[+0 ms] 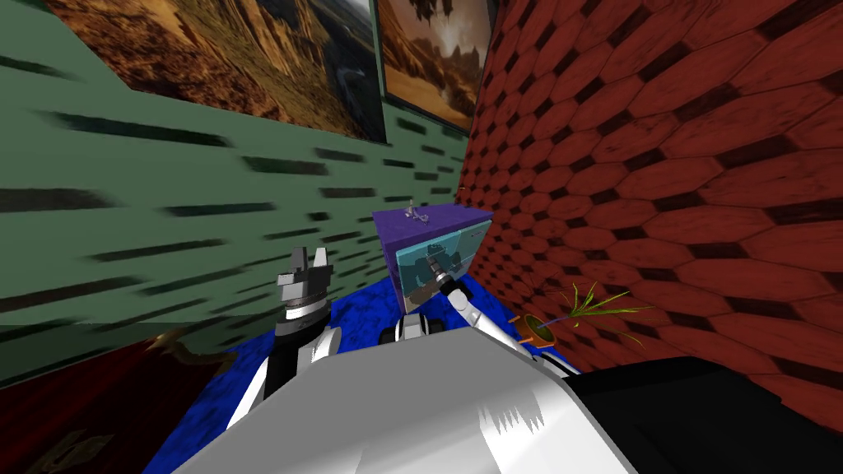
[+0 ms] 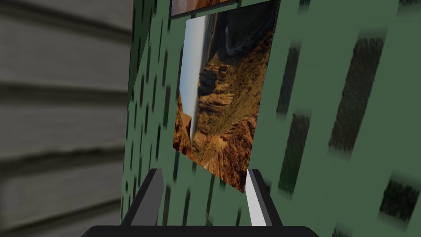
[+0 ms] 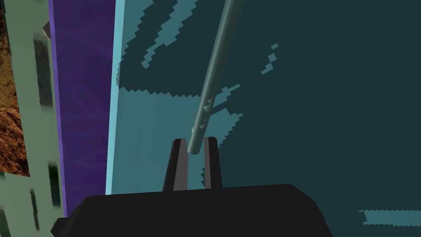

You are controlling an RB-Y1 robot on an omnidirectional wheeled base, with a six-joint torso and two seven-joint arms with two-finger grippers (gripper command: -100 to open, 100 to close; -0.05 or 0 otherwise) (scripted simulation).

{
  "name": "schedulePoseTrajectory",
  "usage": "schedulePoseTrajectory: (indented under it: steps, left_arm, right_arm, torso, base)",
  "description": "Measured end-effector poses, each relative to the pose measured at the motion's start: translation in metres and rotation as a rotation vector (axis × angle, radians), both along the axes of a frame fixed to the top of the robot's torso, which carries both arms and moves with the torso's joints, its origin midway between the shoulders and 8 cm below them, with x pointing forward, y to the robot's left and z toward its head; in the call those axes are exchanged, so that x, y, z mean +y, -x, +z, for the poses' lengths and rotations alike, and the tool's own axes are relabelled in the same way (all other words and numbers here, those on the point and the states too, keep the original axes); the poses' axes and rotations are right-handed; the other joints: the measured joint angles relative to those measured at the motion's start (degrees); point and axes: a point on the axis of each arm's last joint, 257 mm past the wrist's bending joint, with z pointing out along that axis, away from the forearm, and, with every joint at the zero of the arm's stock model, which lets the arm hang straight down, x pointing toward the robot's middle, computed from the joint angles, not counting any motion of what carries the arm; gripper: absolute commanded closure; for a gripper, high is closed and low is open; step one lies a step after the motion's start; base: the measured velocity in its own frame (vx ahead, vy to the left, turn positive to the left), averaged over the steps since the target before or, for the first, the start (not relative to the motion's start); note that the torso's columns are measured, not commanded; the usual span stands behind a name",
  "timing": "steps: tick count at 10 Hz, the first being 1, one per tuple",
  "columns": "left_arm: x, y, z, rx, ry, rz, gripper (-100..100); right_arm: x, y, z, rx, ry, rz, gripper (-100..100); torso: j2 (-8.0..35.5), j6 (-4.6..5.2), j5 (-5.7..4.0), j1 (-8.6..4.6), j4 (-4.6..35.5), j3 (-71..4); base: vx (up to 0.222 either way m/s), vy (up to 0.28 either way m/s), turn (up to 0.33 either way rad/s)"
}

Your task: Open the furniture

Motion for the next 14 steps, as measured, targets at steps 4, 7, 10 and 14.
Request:
schedulePoseTrajectory:
  steps: [4, 7, 10, 14]
  left_arm:
    - [0.000, 0.000, 0.000, 0.000, 0.000, 0.000, 0]
    - [0.000, 0.000, 0.000, 0.000, 0.000, 0.000, 0]
    - [0.000, 0.000, 0.000, 0.000, 0.000, 0.000, 0]
    - [0.000, 0.000, 0.000, 0.000, 0.000, 0.000, 0]
  right_arm:
    - [-0.005, -0.013, 0.000, 0.013, -0.005, -0.012, 100]
    - [-0.010, -0.021, 0.002, 0.023, -0.036, -0.027, 100]
    - [-0.015, -0.025, 0.001, 0.025, -0.033, -0.028, 100]
    - [-0.023, -0.031, 0.002, 0.016, -0.045, -0.040, 100]
  torso:
    - [0.0, 0.02, -0.01, -0.03, 0.0, 0.0]
    - [0.2, -0.04, -0.08, -0.06, -0.1, 0.2]
    - [0.2, -0.09, -0.06, -0.03, -0.1, 0.1]
    - [0.2, -0.14, -0.05, 0.02, -0.1, 0.2]
  base:
    - [-0.039, -0.009, 0.017]
    - [-0.073, -0.020, 0.070]
    - [-0.059, -0.016, 0.061]
    - [-0.057, -0.014, 0.049]
